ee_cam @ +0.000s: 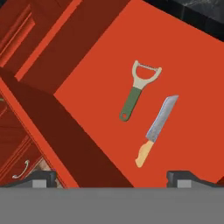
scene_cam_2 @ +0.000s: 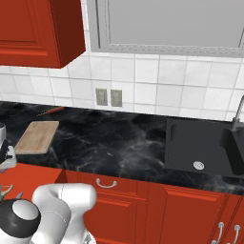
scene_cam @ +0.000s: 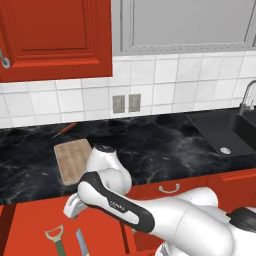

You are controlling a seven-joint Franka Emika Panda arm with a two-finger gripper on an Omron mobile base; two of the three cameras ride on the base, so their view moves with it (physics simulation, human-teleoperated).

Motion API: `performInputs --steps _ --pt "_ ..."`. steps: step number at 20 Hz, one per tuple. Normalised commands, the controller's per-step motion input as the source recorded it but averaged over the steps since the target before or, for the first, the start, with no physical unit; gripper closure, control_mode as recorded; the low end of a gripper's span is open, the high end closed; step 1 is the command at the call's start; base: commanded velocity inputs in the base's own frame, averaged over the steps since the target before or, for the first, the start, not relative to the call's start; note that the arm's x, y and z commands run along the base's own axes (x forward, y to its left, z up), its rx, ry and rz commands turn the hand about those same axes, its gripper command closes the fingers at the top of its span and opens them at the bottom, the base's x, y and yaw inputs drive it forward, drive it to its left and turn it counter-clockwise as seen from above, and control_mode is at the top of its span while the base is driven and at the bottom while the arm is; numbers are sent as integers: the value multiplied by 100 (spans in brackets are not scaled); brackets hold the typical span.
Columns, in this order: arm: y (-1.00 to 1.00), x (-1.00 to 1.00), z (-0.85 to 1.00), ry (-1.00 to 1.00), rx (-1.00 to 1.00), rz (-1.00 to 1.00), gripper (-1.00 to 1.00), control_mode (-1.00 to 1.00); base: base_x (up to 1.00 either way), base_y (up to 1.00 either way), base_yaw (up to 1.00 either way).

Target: Open the drawer on the left and place the cutting tools on the cutting board.

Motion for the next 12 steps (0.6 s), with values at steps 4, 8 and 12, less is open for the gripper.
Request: performInputs --steps 4,8,12 --pt "5 20 -53 6 -14 -11 -100 -100 0 0 0" --pt "0 13 -46 15 -10 -9 -100 -100 0 0 0" --pt "10 18 -46 14 -1 -13 -100 -100 0 0 0"
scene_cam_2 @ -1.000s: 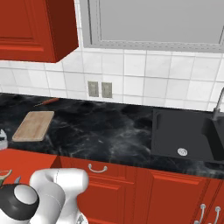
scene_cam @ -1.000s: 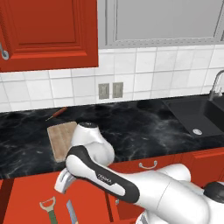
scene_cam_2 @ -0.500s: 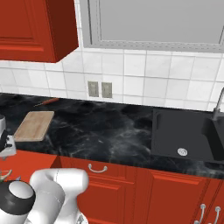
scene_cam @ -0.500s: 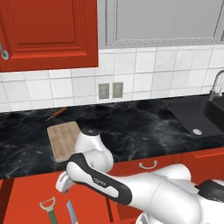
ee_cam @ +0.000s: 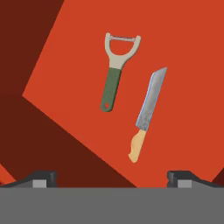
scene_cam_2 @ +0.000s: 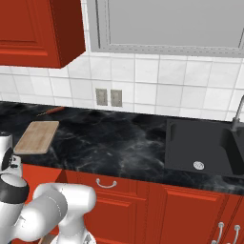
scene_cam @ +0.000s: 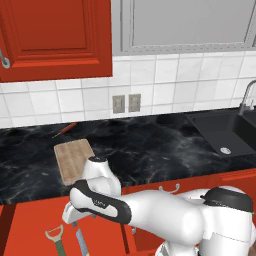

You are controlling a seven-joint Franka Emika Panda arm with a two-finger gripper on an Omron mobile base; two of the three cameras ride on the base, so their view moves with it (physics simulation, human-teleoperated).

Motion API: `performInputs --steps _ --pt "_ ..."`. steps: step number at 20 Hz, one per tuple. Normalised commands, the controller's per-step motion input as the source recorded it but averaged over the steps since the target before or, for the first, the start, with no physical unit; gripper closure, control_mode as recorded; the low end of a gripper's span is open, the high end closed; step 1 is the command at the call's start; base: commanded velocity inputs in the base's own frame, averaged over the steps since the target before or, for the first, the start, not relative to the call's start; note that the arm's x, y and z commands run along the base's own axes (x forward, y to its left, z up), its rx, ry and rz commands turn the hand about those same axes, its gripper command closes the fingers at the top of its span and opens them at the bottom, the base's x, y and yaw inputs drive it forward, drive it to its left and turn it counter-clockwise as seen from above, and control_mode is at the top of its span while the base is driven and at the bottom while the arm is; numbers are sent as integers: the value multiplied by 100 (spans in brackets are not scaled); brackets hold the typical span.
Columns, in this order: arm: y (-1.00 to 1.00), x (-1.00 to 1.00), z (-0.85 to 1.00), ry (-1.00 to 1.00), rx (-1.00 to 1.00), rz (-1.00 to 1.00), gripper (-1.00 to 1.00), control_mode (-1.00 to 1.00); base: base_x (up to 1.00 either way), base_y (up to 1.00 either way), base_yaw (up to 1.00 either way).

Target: Open the drawer on the left and place the cutting tools on the cutting board.

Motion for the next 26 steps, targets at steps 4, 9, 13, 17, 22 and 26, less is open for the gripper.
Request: performInputs --steps 4,9,13,17,22,26 --pt "28 12 -46 7 -12 -15 -100 -100 0 0 0" --pt "46 10 -52 5 -18 -16 -100 -100 0 0 0" --pt "37 22 -39 8 -10 -7 -100 -100 0 0 0" --pt "29 24 -41 10 -8 -1 -100 -100 0 0 0" --pt "40 35 -50 3 -11 -2 -100 -100 0 0 0" --pt "56 25 -40 4 -11 -3 -100 -100 0 0 0"
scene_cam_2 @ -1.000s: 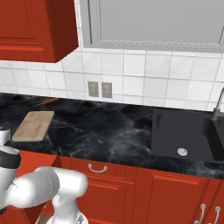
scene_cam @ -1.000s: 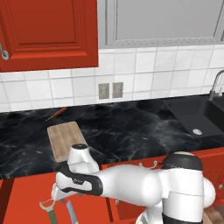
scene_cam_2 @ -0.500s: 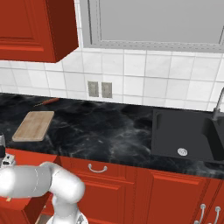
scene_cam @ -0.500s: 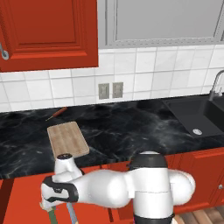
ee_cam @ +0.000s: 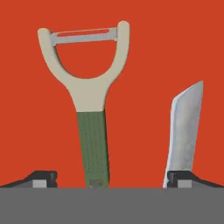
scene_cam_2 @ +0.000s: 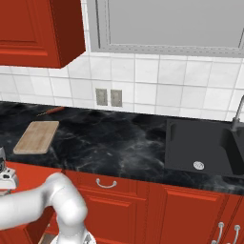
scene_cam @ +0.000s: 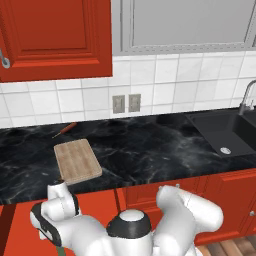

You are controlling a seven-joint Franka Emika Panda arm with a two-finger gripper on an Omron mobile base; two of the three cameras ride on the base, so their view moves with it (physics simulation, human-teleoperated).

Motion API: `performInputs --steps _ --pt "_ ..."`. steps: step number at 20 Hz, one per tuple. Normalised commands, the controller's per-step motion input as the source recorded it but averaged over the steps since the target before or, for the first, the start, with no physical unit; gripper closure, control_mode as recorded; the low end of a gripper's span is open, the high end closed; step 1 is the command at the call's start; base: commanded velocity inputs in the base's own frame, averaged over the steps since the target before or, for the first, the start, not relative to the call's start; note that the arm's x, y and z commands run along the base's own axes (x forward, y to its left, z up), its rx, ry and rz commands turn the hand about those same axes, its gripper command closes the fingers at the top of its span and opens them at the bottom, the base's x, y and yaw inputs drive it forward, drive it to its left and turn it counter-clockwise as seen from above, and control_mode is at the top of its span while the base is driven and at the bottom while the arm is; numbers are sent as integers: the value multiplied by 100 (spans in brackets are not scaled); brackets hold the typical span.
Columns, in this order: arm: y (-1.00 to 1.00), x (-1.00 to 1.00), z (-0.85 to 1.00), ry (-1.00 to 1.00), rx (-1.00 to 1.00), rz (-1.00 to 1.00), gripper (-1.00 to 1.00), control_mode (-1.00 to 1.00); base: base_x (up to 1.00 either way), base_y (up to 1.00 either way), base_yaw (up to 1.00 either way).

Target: Open the drawer on the left and place the cutting tools on the cutting board.

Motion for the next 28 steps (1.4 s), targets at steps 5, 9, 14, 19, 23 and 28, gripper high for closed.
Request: performInputs --steps 5,9,14,19,23,28 --pt "48 2 -36 5 -9 -5 -100 -100 0 0 0" --pt "27 0 -49 10 -9 -5 -100 -100 0 0 0" --pt "2 -10 -55 14 -11 -1 -100 -100 0 0 0" --pt "2 -15 -16 3 -9 0 -100 -100 0 0 0" --pt "0 0 -4 0 -3 0 -100 -100 0 0 0" --pt "2 0 -1 0 -1 0 100 -100 0 0 0"
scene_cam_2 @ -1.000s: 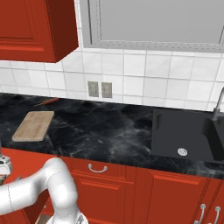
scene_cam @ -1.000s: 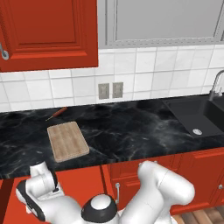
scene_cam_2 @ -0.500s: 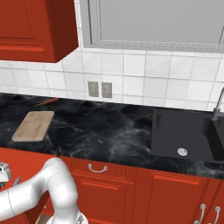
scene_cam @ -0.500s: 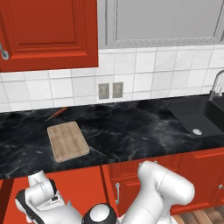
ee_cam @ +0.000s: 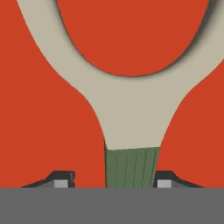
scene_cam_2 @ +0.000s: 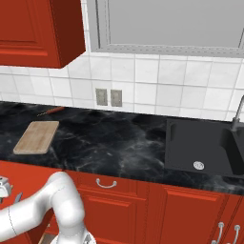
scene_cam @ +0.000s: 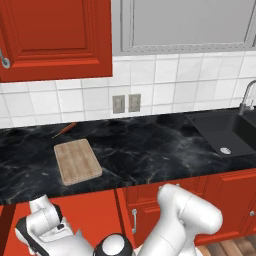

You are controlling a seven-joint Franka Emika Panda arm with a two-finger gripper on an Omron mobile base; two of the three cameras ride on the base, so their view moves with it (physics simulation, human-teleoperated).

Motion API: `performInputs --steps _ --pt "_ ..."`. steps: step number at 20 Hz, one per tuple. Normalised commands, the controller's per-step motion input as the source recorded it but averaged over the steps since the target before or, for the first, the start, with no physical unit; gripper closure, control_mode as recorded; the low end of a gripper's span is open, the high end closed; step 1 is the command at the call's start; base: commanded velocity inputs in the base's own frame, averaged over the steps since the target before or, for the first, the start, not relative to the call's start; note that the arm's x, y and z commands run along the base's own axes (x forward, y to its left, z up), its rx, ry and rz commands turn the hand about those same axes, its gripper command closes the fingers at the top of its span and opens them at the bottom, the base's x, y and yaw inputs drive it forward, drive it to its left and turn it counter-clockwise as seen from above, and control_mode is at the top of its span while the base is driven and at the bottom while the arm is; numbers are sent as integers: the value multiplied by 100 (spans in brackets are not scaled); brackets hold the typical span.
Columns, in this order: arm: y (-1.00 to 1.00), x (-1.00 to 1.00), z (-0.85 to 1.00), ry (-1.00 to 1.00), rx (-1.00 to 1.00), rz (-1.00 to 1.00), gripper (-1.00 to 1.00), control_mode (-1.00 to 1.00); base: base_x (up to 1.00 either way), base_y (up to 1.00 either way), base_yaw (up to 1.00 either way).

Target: Open the drawer on the left and place the cutting tools on the cutting board.

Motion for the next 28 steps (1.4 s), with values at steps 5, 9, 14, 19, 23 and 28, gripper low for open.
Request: performInputs --steps 5,9,14,19,23,28 --pt "0 -13 13 -10 2 0 100 -100 0 0 0" --pt "0 -9 93 -28 8 -8 100 -100 0 0 0" --pt "0 -3 100 -24 5 -14 100 -100 0 0 0" --pt "-19 0 100 -31 2 -16 100 -100 0 0 0" --pt "-36 69 100 -29 3 -15 100 -100 0 0 0" --pt "-40 100 82 -11 5 -12 100 -100 0 0 0"
